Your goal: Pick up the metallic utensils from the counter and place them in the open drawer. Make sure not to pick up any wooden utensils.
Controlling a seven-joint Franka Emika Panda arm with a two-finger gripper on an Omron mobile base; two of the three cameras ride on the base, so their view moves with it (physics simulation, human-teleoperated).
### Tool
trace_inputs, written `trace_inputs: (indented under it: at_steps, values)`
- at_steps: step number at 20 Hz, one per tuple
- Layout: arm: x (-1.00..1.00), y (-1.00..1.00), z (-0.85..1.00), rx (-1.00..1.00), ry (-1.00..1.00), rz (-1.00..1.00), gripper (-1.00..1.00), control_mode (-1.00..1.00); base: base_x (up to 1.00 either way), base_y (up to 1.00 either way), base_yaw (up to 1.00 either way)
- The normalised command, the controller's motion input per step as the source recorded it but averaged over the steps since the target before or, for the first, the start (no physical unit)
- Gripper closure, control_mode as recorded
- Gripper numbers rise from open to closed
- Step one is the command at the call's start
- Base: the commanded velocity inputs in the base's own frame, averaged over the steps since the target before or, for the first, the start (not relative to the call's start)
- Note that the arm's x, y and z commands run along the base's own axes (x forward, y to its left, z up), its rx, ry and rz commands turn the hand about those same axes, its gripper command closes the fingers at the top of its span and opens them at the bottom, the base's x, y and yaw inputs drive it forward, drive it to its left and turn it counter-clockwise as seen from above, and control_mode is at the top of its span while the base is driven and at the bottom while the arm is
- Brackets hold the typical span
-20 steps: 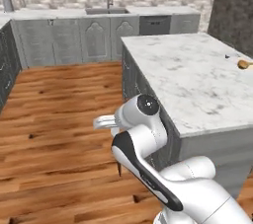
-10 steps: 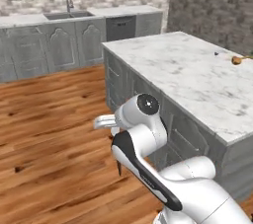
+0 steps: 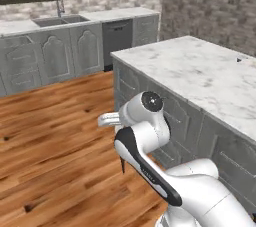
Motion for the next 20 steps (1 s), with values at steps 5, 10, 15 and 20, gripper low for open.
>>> trace_inputs:
  at_steps: [5,10,15,20]
  values:
    - [0.0,0.0,0.0,0.0,0.0,0.0,1.0,1.0,1.0,1.0,0.0]
    - [0.0,0.0,0.0,0.0,0.0,0.0,1.0,1.0,1.0,1.0,0.0]
    - [0.0,0.0,0.0,0.0,0.0,0.0,1.0,1.0,1.0,1.0,-0.02]
    - [0.0,0.0,0.0,0.0,0.0,0.0,1.0,1.0,1.0,1.0,-0.03]
